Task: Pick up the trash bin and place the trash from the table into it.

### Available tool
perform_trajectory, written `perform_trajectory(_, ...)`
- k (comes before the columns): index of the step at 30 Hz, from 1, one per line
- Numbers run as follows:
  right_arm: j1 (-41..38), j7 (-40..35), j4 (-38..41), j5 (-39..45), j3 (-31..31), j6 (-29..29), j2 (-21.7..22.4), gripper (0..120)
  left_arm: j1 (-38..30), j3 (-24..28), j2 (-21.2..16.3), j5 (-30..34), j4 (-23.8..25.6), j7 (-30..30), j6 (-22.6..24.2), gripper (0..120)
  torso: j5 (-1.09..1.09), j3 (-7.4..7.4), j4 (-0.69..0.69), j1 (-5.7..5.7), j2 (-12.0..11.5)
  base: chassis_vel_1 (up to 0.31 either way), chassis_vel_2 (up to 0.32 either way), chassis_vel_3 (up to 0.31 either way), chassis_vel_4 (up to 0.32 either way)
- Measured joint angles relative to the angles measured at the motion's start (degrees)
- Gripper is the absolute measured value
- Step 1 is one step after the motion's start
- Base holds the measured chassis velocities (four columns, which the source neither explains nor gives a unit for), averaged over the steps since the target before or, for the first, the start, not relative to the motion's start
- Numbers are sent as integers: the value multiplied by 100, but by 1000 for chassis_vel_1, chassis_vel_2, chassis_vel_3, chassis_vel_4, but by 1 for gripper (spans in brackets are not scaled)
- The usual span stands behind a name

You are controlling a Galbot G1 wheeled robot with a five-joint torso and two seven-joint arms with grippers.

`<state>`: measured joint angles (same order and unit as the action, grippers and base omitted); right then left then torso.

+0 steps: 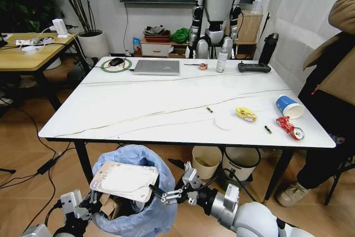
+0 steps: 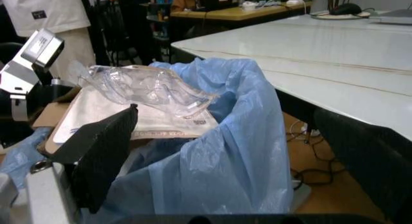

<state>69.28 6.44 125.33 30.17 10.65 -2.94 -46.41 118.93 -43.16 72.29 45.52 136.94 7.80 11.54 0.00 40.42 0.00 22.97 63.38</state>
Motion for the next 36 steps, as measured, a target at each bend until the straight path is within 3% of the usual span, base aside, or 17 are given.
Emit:
perform_trajectory(11, 370, -54, 129, 23, -529, 29, 150, 100, -58, 12, -104, 8, -154, 0, 0, 0, 0, 0, 0, 0, 0, 0, 0, 0, 0)
perform_trajectory(20, 595, -421, 155, 274, -1658, -229, -119, 100, -83, 135, -315, 64, -180, 107, 23, 0, 0, 0, 0, 0, 0, 0, 0, 0, 0)
perform_trajectory(26, 393, -853, -47, 305, -2468, -826, -436, 100, 34, 160, -464, 76, -88, 210, 43, 0, 1, 0, 0, 0, 0, 0, 0, 0, 0)
perform_trajectory(29, 48, -1073, -357, 310, -2879, -1436, -528, 100, 69, 163, -513, 76, -37, 211, 43, 0, 1, 0, 1, 0, 0, 0, 0, 0, 0)
perform_trajectory(36, -274, -1071, -883, 307, -3136, -2149, -458, 100, -26, 210, -531, 69, -35, 201, 43, 0, 0, 1, 0, 0, 0, 0, 0, 0, 0)
